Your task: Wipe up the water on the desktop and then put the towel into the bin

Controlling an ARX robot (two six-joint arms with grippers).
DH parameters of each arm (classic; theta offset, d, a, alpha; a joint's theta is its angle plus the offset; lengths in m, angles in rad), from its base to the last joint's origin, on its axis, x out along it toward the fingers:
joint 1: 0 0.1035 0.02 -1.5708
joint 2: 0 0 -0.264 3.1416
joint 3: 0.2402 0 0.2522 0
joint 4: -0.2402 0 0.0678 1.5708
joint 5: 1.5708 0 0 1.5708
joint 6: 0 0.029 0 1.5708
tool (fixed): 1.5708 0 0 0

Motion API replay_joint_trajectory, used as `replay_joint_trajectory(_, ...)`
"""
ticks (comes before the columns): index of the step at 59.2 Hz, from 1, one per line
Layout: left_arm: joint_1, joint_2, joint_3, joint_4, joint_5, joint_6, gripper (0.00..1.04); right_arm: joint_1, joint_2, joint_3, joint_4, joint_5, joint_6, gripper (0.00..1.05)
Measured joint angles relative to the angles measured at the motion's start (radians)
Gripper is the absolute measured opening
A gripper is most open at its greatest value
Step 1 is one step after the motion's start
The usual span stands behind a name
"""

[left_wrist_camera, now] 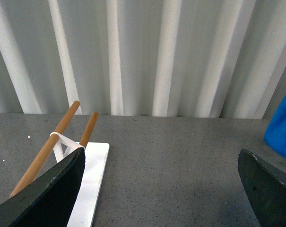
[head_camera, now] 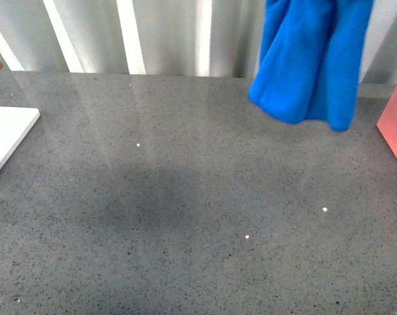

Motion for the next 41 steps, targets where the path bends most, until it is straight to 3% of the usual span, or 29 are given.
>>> replay_joint_trajectory(3, 0.000, 0.000, 0.000, 0.000, 0.000, 0.000, 0.98, -0.019, -0.019, 0.036, -0.035, 0.077, -0.001, 0.05)
replay_joint_trajectory(7, 0.000, 0.000, 0.000, 0.000, 0.000, 0.000, 0.98, -0.071, -0.047, 0.077, -0.111, 0.261, -0.022, 0.05)
replay_joint_trajectory(12, 0.000, 0.000, 0.000, 0.000, 0.000, 0.000, 0.98, -0.122, -0.069, 0.079, -0.153, 0.359, -0.045, 0.05)
replay_joint_trajectory(25, 0.000, 0.000, 0.000, 0.000, 0.000, 0.000, 0.98, -0.254, -0.153, 0.066, -0.282, 0.403, -0.049, 0.05)
replay_joint_trajectory(41, 0.000, 0.000, 0.000, 0.000, 0.000, 0.000, 0.98, -0.333, -0.197, 0.053, -0.420, 0.382, -0.051, 0.05)
